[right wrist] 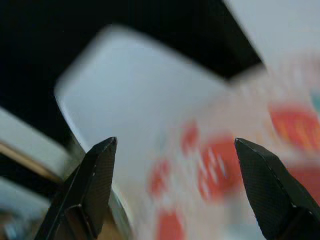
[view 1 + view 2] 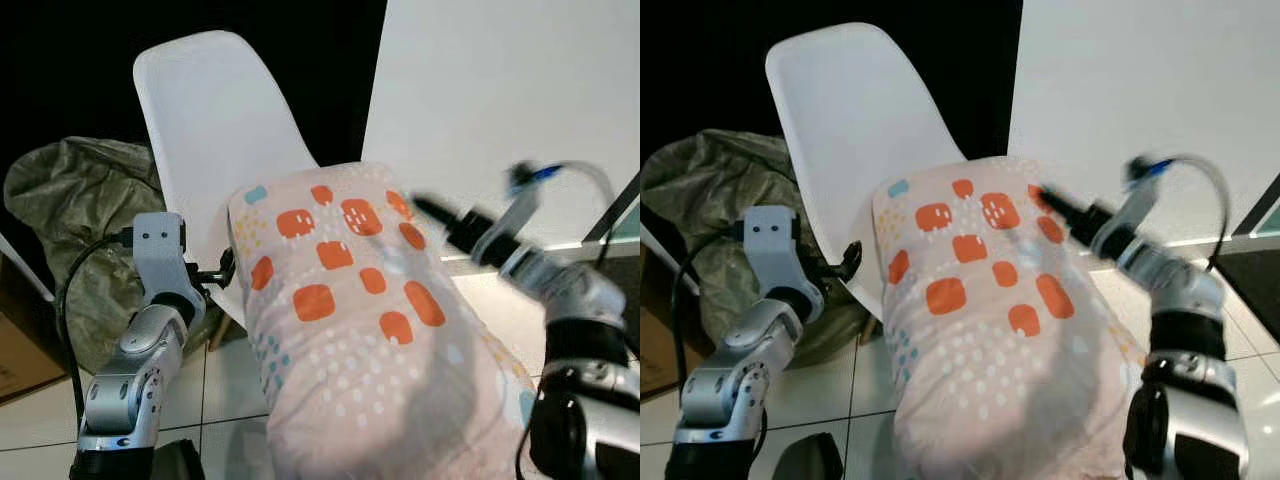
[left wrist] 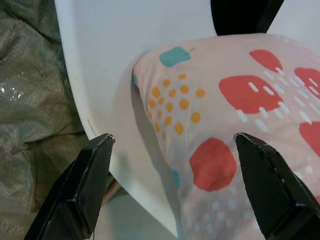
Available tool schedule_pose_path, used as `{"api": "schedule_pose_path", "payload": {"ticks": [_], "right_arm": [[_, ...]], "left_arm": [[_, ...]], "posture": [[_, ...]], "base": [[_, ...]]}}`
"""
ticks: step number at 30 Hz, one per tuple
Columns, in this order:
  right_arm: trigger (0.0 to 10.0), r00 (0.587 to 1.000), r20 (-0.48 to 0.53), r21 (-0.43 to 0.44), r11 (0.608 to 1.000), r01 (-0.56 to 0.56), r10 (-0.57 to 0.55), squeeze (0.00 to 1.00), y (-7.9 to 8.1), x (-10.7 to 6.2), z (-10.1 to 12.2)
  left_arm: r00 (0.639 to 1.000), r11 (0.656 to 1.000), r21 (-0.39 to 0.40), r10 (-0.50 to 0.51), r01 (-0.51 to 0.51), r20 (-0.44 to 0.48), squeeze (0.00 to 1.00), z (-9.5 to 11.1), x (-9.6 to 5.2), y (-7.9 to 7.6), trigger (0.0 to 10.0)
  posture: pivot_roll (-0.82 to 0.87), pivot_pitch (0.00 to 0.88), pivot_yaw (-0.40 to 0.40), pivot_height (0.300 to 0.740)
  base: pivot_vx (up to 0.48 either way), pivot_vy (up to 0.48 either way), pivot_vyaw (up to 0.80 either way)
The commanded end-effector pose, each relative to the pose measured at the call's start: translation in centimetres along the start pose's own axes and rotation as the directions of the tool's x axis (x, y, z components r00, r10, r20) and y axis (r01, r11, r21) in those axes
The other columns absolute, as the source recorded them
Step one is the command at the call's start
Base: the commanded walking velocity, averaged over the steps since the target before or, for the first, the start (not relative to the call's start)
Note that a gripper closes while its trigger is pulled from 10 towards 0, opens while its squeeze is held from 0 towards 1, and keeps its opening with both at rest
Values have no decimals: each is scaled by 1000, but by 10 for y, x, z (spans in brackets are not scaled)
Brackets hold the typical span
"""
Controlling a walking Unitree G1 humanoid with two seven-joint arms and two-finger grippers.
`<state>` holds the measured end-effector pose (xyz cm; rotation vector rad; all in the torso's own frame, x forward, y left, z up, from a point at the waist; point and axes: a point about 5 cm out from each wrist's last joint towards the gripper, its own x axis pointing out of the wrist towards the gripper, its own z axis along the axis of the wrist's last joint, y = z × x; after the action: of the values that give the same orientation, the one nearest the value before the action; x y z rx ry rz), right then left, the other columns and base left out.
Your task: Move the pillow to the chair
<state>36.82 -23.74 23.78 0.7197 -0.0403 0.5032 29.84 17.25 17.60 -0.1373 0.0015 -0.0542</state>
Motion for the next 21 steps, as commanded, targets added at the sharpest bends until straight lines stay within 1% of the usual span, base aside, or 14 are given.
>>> {"api": "schedule_pose_path", "payload": {"ticks": [1,2,4,6,7,8,9,10,11,16,17,21], "right_arm": [[10000,999,-6,48,998,-47,47,0,5,1,-16],[10000,999,-6,48,998,-47,47,0,5,1,-16],[10000,996,-27,62,995,-84,86,0,12,3,-28],[10000,994,-44,83,992,-98,102,0,16,7,-39],[10000,994,-44,83,992,-98,102,0,16,7,-39],[10000,992,-65,102,990,-101,108,0,19,11,-51],[10000,992,-65,102,990,-101,108,0,19,11,-51],[10000,988,-95,123,986,-109,121,0,24,16,-66],[10000,987,-103,126,986,-112,125,0,26,17,-70],[10000,986,-101,145,982,-119,134,0,30,20,-75],[10000,986,-101,147,982,-120,135,0,32,21,-77],[10000,985,-101,150,981,-121,137,0,34,21,-79]], "left_arm": [[1000,1000,-20,1,-1,30,0,3,1,-2,10000],[1000,1000,-20,1,-1,30,0,3,1,-2,10000],[999,999,-34,1,1,38,0,4,1,-5,10000],[999,999,-43,2,-1,32,0,3,1,-7,10000],[999,999,-43,2,-1,32,0,3,1,-7,10000],[1000,999,-49,2,-1,18,0,1,1,-9,10000],[1000,999,-49,2,-1,18,0,1,1,-9,10000],[1000,1000,-20,-3,3,-16,0,-4,2,-11,10000],[1000,1000,-9,-5,4,-24,0,-6,2,-12,10000],[1000,1000,13,-7,7,-24,0,-7,2,-11,10000],[1000,1000,-2,2,-2,-24,0,-8,2,-10,10000],[1000,1000,-8,4,-4,-24,0,-8,2,-9,10000]], "posture": [[-173,49,-39,523],[-173,49,-39,523],[-172,49,-37,533],[-168,48,-37,543],[-168,48,-37,543],[-167,49,-35,553],[-167,49,-35,553],[-166,49,-35,563],[-166,49,-35,568],[-162,46,-37,583],[-162,46,-37,593],[-162,46,-37,603]], "base": [[0,0,0],[0,0,0],[0,0,0],[0,0,0],[0,0,0],[0,0,0],[0,0,0],[-480,0,0],[-480,0,0],[-480,0,0],[0,0,0],[0,0,0]]}}
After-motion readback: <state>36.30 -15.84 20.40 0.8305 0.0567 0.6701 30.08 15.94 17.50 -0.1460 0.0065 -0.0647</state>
